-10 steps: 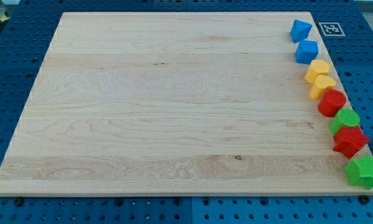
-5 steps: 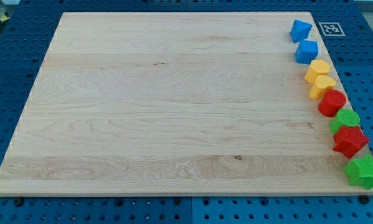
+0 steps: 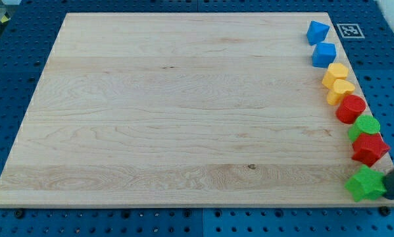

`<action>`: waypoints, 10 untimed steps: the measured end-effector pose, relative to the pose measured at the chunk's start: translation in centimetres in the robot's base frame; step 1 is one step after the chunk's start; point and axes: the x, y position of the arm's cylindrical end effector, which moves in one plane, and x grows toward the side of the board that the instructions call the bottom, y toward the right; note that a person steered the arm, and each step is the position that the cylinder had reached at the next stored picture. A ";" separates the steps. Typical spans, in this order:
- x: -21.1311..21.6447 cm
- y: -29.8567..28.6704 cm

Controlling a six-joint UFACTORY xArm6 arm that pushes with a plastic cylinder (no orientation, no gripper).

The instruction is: Move the green star towards the bottom centre of the board

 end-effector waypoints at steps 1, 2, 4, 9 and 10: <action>-0.4 -5.4; -0.4 -9.7; -0.9 -14.6; -4.3 -17.4; -4.3 -19.7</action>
